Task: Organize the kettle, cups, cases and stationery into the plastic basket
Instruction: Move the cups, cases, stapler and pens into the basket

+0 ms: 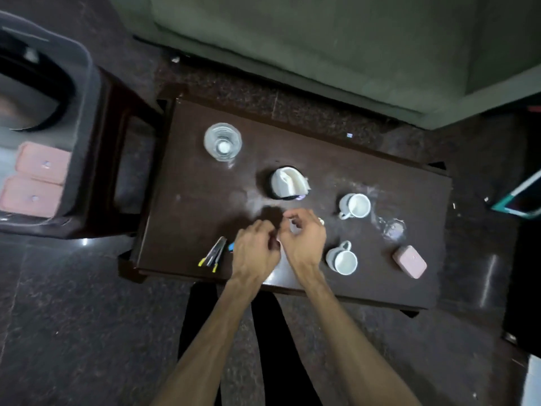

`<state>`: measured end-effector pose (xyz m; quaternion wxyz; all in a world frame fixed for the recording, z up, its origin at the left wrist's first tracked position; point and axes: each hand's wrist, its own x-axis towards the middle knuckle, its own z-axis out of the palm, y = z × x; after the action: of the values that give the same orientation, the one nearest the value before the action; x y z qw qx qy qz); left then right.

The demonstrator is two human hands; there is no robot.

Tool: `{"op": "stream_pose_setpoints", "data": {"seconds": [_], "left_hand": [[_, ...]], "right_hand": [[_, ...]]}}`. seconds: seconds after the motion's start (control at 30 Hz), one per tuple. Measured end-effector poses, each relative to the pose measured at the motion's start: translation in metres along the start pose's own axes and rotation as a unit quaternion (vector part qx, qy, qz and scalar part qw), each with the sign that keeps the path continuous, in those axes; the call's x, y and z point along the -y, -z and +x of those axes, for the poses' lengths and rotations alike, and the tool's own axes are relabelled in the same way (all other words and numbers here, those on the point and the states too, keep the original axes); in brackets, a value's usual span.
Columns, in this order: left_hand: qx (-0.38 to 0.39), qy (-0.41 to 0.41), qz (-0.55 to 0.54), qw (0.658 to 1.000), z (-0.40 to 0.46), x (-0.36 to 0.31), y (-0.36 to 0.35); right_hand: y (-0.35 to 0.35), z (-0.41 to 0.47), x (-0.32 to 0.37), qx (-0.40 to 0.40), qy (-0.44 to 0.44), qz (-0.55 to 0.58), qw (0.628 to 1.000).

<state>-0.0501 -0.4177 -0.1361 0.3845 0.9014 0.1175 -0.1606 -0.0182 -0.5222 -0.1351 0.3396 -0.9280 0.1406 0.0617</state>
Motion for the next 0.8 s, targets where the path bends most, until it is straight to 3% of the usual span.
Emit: {"op": "stream_pose_setpoints", "data": {"seconds": [0.23,0.4,0.63,0.8], "left_hand": [[0.056,-0.113,0.037,0.991,0.026,-0.079,-0.096],[0.062,-0.165,0.139,0.975,0.073,-0.126,-0.135],[0.132,-0.181,0.287,0.931,0.113,-0.146,-0.163],[0.177,-0.199,0.352,0.897,0.113,-0.152,-0.182]], "right_hand": [[0.094,0.009,-0.111,-0.109,-0.164,-0.049,0.979],[0.125,0.009,-0.165,-0.007,-0.272,-0.086,0.959],[0.114,0.005,-0.194,0.116,-0.301,-0.112,0.94],[0.107,0.012,-0.202,0.098,-0.272,-0.129,0.949]]}}
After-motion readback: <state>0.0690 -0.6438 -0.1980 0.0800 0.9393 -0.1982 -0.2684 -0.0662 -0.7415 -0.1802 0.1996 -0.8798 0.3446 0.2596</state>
